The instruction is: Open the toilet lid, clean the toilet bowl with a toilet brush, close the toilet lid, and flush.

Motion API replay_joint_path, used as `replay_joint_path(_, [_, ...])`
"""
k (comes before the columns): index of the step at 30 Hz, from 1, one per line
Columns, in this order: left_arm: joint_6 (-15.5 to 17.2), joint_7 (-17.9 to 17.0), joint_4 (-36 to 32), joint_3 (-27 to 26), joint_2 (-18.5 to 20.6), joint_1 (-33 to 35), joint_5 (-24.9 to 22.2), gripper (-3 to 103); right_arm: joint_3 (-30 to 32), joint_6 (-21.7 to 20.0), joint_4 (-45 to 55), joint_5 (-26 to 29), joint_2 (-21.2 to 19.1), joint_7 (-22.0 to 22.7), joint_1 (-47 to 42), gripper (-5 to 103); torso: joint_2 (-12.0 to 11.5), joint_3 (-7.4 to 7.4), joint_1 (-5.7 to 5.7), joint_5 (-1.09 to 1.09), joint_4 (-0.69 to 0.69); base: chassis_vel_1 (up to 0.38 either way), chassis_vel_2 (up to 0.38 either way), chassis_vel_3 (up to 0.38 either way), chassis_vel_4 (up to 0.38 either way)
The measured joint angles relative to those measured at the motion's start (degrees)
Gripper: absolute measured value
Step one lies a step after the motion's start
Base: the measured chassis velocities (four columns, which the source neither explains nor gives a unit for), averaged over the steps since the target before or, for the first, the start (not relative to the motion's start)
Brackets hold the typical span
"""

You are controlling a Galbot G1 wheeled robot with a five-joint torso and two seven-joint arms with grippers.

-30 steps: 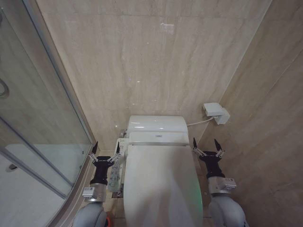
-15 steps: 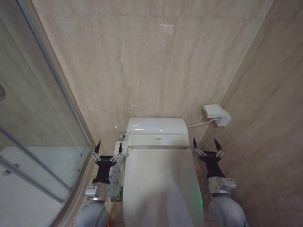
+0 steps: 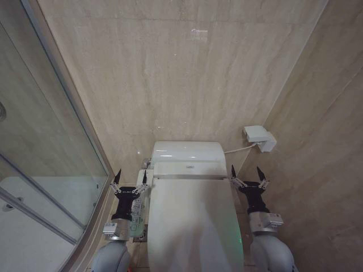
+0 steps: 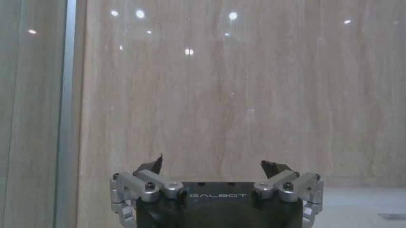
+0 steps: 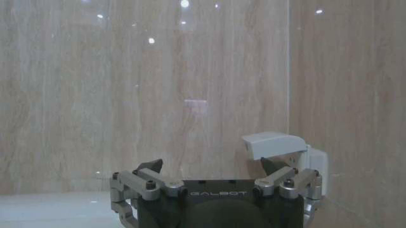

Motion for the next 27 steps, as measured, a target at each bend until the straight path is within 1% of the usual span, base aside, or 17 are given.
replay_joint_path(10, [-0.33, 0.00, 1.12, -0.07, -0.02, -0.51, 0.02, 100, 0.00, 0.00, 0.00, 0.00, 0.00, 0.00, 0.01, 100, -0.01, 0.01, 0.04, 0.00, 0.00, -0.049, 0.052, 0.065, -0.048])
replay_joint_path(14, [-0.78, -0.01, 3.07, -1.08, 0.31, -1.61, -0.42, 100, 0.00, 0.00, 0.00, 0.00, 0.00, 0.00, 0.00, 100, 0.00, 0.00, 0.01, -0.01, 0.00, 0.000, 0.000, 0.000, 0.000])
replay_joint_path(18, [-1.12, -0.13, 8.57, -4.08, 2.13, -4.48, -2.26, 100, 0.00, 0.00, 0.00, 0.00, 0.00, 0.00, 0.00, 100, 0.00, 0.00, 0.01, -0.01, 0.00, -0.001, -0.028, -0.010, 0.006])
replay_joint_path(19, [-1.12, -0.13, 8.57, -4.08, 2.13, -4.48, -2.26, 100, 0.00, 0.00, 0.00, 0.00, 0.00, 0.00, 0.00, 100, 0.00, 0.00, 0.01, -0.01, 0.00, 0.000, 0.000, 0.000, 0.000])
replay_joint_path(22, [-1.20, -0.13, 13.27, -5.41, 4.11, -7.15, -3.80, 100, 0.00, 0.00, 0.00, 0.00, 0.00, 0.00, 0.00, 100, -0.01, 0.01, 0.02, -0.02, 0.00, 0.000, 0.000, 0.000, 0.000])
replay_joint_path(23, [-1.20, -0.13, 13.27, -5.41, 4.11, -7.15, -3.80, 100, 0.00, 0.00, 0.00, 0.00, 0.00, 0.00, 0.00, 100, -0.01, 0.01, 0.02, -0.02, 0.00, 0.000, 0.000, 0.000, 0.000])
replay_joint_path(24, [-1.22, 0.03, 16.96, -5.44, 5.56, -9.67, -4.47, 100, 0.00, 0.00, 0.00, 0.00, 0.00, 0.00, 0.01, 100, -0.01, 0.01, 0.02, -0.02, 0.02, 0.000, 0.000, 0.000, 0.000])
replay_joint_path(26, [-0.69, 0.23, 21.38, -4.01, 7.39, -13.42, -5.29, 100, 0.00, 0.00, 0.00, 0.00, 0.00, 0.00, 0.01, 100, -0.01, 0.01, 0.02, -0.03, 0.01, 0.000, 0.000, 0.000, 0.000])
replay_joint_path(27, [-0.69, 0.23, 21.38, -4.01, 7.39, -13.42, -5.29, 100, 0.00, 0.00, 0.00, 0.00, 0.00, 0.00, 0.01, 100, -0.01, 0.01, 0.02, -0.03, 0.01, 0.000, 0.000, 0.000, 0.000])
